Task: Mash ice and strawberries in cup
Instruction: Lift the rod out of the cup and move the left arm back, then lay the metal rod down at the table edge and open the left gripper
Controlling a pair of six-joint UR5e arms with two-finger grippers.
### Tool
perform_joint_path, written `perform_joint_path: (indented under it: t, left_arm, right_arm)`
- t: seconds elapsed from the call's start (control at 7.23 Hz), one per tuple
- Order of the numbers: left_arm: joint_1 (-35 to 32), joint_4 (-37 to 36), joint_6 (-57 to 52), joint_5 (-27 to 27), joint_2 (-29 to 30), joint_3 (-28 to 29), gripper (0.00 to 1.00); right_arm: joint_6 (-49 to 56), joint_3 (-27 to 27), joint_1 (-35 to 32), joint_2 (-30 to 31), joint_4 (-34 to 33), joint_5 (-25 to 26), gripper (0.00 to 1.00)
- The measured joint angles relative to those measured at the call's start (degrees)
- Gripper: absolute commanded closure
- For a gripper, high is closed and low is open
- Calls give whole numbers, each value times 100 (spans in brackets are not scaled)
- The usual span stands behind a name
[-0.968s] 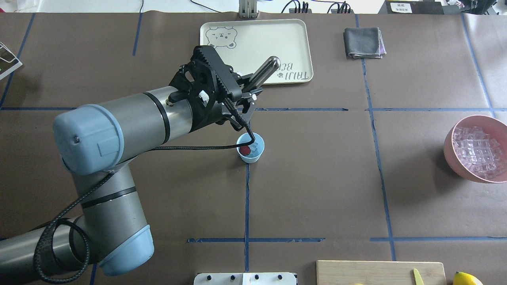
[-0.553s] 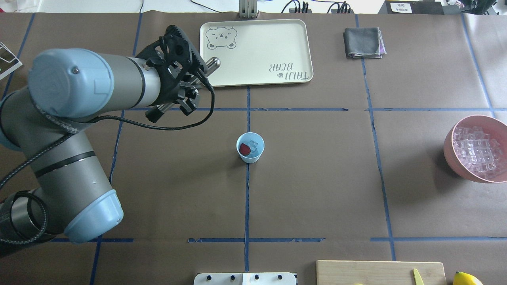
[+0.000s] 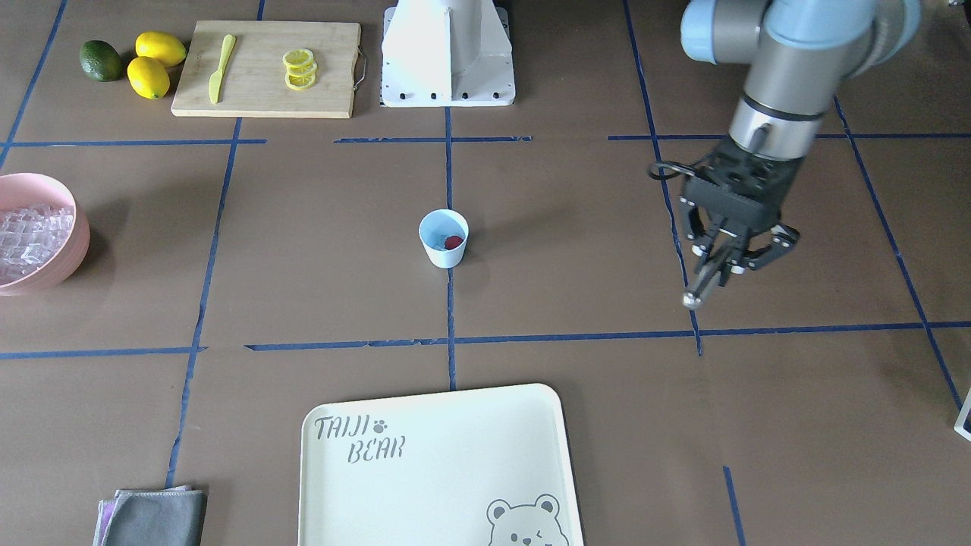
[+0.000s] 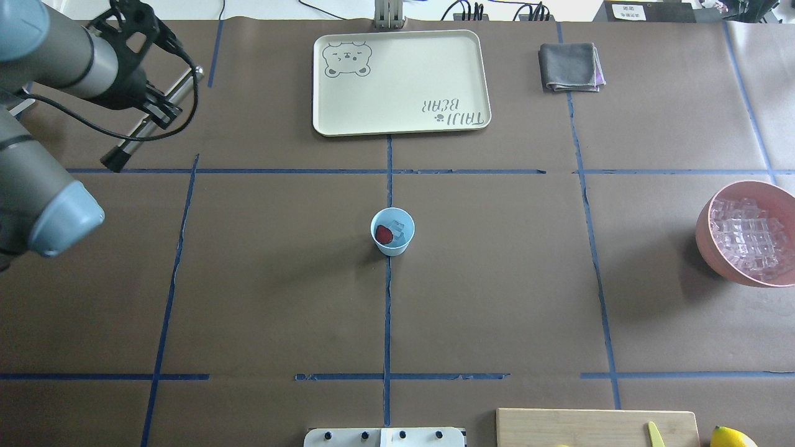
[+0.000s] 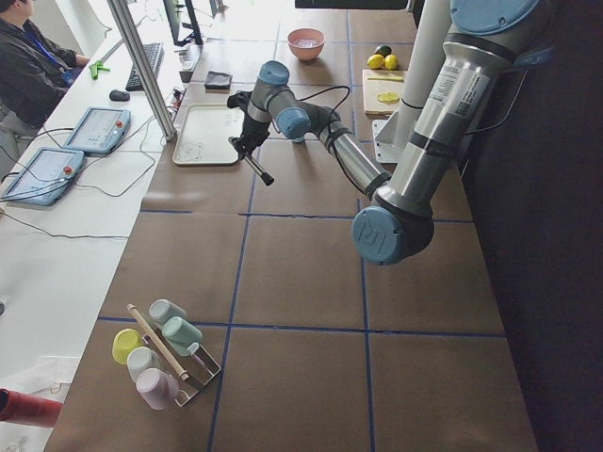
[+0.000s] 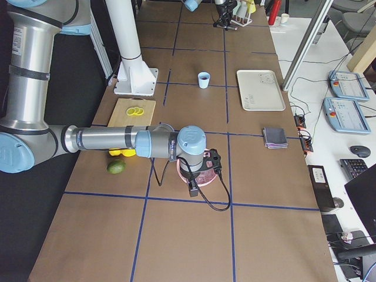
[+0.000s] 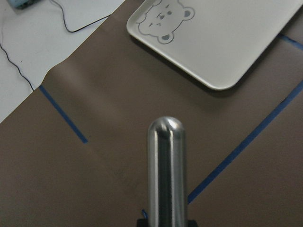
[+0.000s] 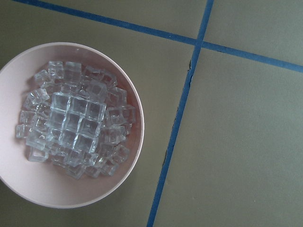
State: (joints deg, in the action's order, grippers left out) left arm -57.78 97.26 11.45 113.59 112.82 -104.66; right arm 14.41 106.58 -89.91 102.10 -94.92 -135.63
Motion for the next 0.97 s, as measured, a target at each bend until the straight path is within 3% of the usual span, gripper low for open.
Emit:
perform_joint_path:
  t: [0.28,0.55,0.97]
  left_arm:
    - [-1185,29,-38,1247,-256,912,93]
    - [-1828,84,-46,1540,-801,1480,92]
    - [-2016,109,19,1578,-1474,1851,89]
  right_arm:
    - [0,3,0,13,0,1,1]
    - [0,5,0,14,0,1,1]
    - [0,14,0,12,0,1,1]
